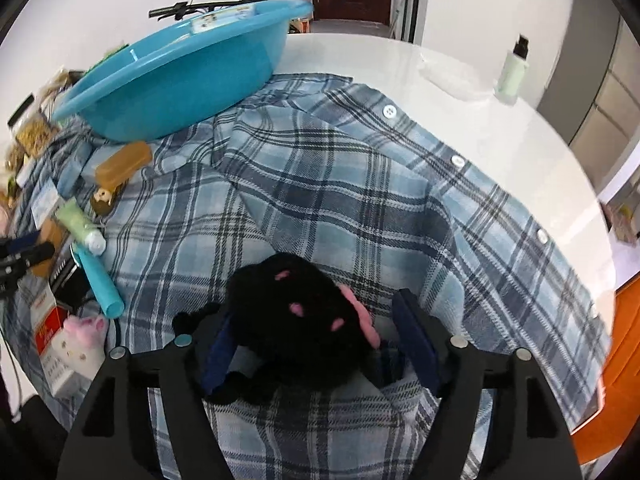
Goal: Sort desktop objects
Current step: 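Close the right gripper on the black scrunchie and lift it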
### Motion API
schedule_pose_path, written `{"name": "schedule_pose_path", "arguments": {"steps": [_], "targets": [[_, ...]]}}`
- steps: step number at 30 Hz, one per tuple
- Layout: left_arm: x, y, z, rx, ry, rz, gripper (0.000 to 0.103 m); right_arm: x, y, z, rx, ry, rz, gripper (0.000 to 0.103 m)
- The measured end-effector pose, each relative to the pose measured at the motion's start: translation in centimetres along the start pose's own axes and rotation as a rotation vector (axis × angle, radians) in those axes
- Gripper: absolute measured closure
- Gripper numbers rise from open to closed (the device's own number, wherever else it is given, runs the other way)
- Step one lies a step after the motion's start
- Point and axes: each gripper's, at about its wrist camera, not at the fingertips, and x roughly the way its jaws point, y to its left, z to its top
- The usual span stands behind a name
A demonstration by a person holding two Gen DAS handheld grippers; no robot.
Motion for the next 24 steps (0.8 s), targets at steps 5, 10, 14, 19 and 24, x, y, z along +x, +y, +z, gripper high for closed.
{"name": "schedule_pose_path", "arguments": {"steps": [5, 10, 14, 19, 24], "targets": [[0.1, 0.1, 0.0, -0.004, 0.002, -0.001, 0.058, 0.3, -0.3, 0.0, 0.015, -0.01, 0.0, 0.032], [0.1, 0.0, 0.0, -0.002, 0.004, -0.004, 0.058, -0.4, 1.3, -0.3, -0.064, -0.04, -0.034, 0.055], [-0.1, -0.1, 0.0, 0.001, -0.006, -0.003, 0.058, -1.1, 1.8, -0.3, -0.071, -0.061, -0.045, 0.055], [-0.8, 0.0, 0.3, -0.004, -0.033, 0.004, 0.058, -2.2, 1.9, 0.0, -0.057, -0.098, -0.059, 0.055], [-1.8, 0.0, 0.6, -0.003, -0.081, 0.013, 0.058, -3.5, 2.3, 0.5, -0.034, -0.156, -0.062, 0.055]]}}
